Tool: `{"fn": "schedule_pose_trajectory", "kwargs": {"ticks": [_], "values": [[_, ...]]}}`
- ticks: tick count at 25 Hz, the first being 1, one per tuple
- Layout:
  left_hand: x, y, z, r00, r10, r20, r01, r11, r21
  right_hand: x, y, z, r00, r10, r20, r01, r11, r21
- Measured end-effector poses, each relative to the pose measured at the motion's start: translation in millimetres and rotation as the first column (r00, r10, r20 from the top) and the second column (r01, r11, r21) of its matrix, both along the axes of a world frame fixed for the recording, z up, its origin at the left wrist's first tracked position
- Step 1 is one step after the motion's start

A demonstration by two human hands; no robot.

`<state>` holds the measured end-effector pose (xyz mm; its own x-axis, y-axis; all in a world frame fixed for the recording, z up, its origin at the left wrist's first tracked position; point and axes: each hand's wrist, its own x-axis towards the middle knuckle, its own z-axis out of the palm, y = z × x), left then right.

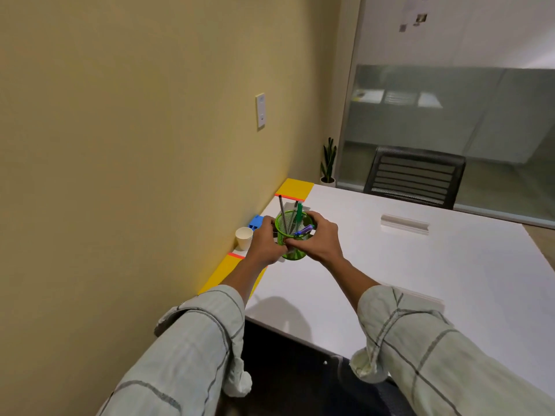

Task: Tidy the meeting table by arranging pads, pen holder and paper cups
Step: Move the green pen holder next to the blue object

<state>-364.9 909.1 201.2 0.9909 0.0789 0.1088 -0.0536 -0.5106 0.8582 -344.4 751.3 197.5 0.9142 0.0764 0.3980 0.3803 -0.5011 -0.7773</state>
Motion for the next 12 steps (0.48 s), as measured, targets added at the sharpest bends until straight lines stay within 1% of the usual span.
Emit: {"fn": "schedule_pose_trajectory", "kwargs": {"ticks": [4, 8, 12], "values": [[35.7, 37.7, 5.3, 0.999, -0.044, 0.008, 0.043, 0.996, 0.076, 34.8, 37.8, 1.6, 1.0, -0.021, -0.002, 0.021, 1.0, -0.003], [83.9, 62.8, 5.0, 0.994, -0.105, -0.039, 0.11, 0.981, 0.162, 83.5, 57.1, -4.5, 0.998, -0.052, -0.022, 0.052, 0.999, -0.012], [140.8, 75.7, -5.0, 0.975, -0.201, -0.098, 0.222, 0.924, 0.312, 142.4, 70.8, -21.7, 0.995, -0.086, -0.046, 0.086, 0.996, -0.013]]}}
